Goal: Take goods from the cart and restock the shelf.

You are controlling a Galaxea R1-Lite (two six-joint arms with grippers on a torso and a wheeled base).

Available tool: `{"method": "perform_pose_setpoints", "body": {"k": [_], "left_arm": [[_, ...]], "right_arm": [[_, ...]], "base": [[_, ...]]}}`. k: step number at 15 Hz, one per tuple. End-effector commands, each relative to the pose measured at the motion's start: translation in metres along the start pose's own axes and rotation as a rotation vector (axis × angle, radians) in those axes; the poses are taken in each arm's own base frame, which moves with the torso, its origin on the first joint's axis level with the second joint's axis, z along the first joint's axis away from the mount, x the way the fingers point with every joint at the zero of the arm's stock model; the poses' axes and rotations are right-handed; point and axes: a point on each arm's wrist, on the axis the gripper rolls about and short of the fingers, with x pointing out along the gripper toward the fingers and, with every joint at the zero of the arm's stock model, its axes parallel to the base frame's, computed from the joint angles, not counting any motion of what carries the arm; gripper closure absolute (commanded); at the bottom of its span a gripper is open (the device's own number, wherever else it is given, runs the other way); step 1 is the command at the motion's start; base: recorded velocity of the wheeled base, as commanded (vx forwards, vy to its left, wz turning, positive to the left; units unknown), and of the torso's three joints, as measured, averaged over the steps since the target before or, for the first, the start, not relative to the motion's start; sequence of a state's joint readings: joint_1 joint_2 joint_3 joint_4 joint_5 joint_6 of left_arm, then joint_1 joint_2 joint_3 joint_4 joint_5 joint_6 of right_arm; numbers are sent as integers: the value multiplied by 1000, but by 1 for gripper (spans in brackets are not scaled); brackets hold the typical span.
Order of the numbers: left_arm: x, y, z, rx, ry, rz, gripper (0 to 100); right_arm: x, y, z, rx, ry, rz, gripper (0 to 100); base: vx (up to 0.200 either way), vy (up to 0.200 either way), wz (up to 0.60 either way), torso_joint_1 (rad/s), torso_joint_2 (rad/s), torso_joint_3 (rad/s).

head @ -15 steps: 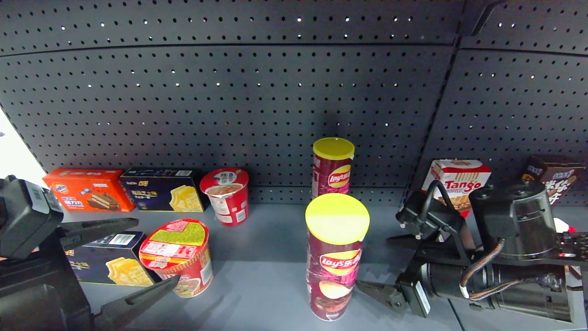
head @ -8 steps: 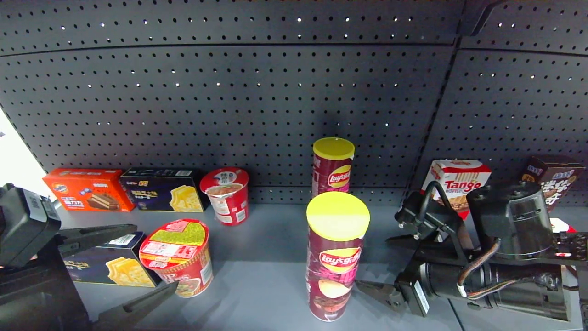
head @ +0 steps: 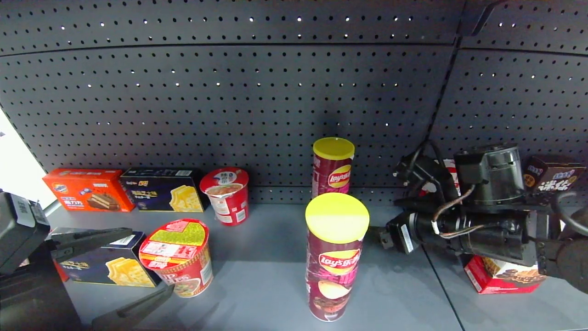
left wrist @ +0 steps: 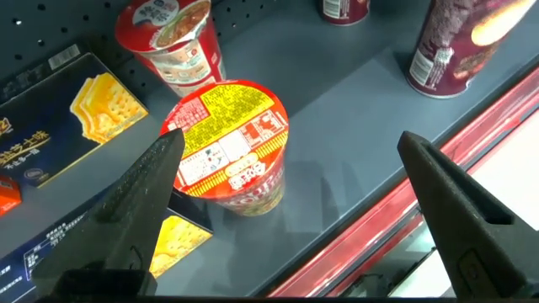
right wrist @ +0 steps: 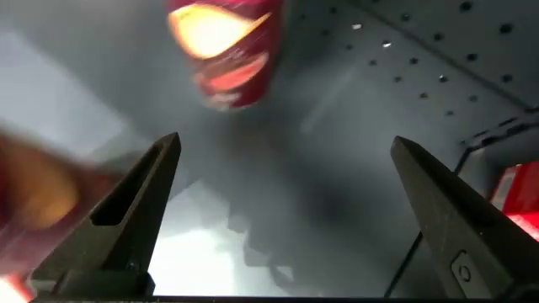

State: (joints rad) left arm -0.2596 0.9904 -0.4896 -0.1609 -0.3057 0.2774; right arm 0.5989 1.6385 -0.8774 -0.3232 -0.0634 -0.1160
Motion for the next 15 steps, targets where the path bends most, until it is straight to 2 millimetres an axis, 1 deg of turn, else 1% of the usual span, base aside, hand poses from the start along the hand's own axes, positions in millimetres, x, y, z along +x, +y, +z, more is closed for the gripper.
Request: {"method": "perform_pose_setpoints", "body": {"k": [1,2,4,8,11,15], "left_arm": [[-1,0,1,2,-8,2,0],[-1,0,1,1,-6,3,0],[-1,0,1,1,-7,5,0],[-3,0,1,-1,-11,9,0],[-3,0,0,-3,-10,14,0],[-3,0,0,-5,-7,15,0]], "right_arm": [[13,-1,0,3,18,-27,0],[20,-7,4,11,19,-93,0],[29,-17,9,24,14,-147,0],[42,-31,19,44,-8,-183,0],[48,-33,21,48,-14,-182,0],[62,-25,23,41,-12,-159,0]], "base": [[0,0,0,0,0,0],[0,0,0,0,0,0],[0,0,0,0,0,0],[0,0,0,0,0,0],[0,0,0,0,0,0],[0,0,0,0,0,0]]}}
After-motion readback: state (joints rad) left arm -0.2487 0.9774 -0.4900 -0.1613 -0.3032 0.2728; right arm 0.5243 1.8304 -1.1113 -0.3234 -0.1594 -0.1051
